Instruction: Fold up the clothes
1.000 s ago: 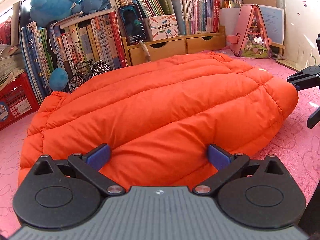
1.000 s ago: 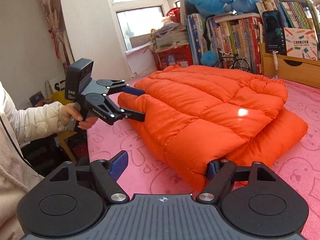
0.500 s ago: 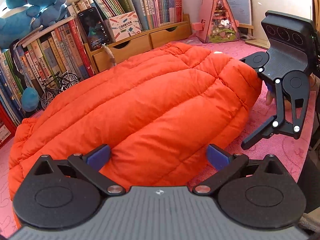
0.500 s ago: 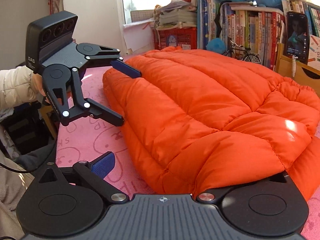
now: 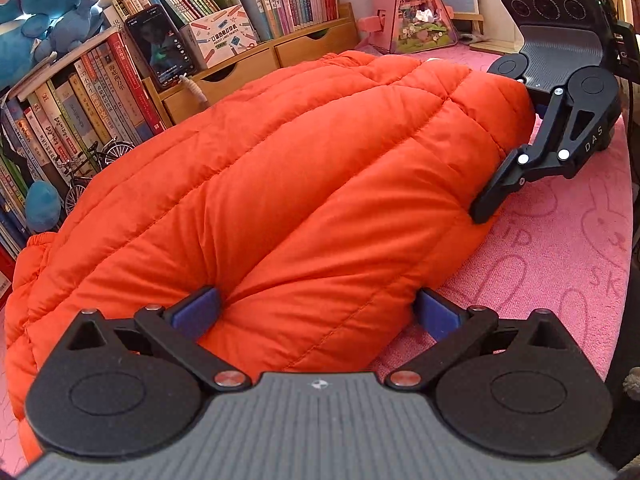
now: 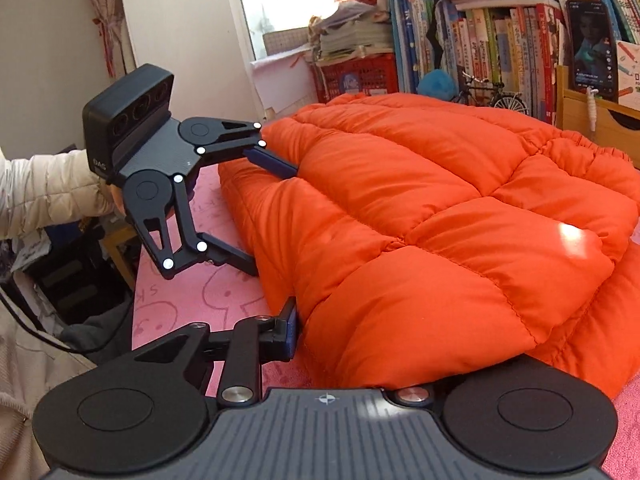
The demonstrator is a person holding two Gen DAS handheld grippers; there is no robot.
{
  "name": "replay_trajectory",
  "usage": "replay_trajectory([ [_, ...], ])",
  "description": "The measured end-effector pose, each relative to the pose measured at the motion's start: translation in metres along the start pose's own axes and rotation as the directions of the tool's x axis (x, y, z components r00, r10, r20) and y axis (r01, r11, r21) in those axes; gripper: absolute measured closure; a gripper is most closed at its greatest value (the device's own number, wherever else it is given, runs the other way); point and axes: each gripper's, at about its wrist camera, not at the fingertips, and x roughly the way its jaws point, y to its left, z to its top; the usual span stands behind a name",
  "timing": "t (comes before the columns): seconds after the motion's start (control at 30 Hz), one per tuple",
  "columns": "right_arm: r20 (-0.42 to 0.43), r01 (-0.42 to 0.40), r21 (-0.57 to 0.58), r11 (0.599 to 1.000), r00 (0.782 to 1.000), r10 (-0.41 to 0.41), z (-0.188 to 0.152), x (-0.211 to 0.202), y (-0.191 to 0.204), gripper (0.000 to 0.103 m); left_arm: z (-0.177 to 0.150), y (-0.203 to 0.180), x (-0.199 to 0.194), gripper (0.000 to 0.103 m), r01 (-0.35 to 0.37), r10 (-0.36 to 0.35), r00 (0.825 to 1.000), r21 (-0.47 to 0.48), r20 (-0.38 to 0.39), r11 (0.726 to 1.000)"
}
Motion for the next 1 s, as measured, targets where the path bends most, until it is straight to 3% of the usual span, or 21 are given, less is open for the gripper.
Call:
replay_trajectory([
  [0.1,-0.025,0.025,-0.175,0.984,0.999,-0.030,-0.003,-0.004,0.017,0.075,-0.001,0.001,0.001,0.000,0.006,-0.006,1.000,0.000,0.000,1.000],
  [0.17,-0.027,0.034,-0.214,0.976,0.999,-0.041,-0.002,-0.002,0.021,0.075,-0.001,0.002,0.001,0.000,0.012,-0.012,1.000,-0.004,0.002,1.000],
  [0.23,-0.032,0.040,-0.203,0.978,0.998,-0.048,0.001,-0.004,0.017,0.084,-0.003,0.004,0.001,0.000,0.020,-0.020,1.000,-0.014,0.011,1.000],
  [0.33,-0.049,0.051,-0.199,0.979,0.997,-0.062,0.004,-0.013,0.015,0.090,-0.007,0.007,0.001,0.000,0.029,-0.028,0.999,-0.034,0.031,0.999],
  [0.73,-0.076,0.140,-0.114,0.984,0.986,-0.149,-0.018,-0.054,-0.002,0.092,-0.017,0.013,0.002,0.000,0.048,-0.041,0.996,-0.087,0.082,0.995],
  [1.0,-0.097,0.248,-0.004,0.969,0.964,-0.247,-0.036,-0.080,-0.007,0.092,-0.020,0.008,-0.002,0.000,0.006,0.002,0.997,-0.096,0.081,0.995],
])
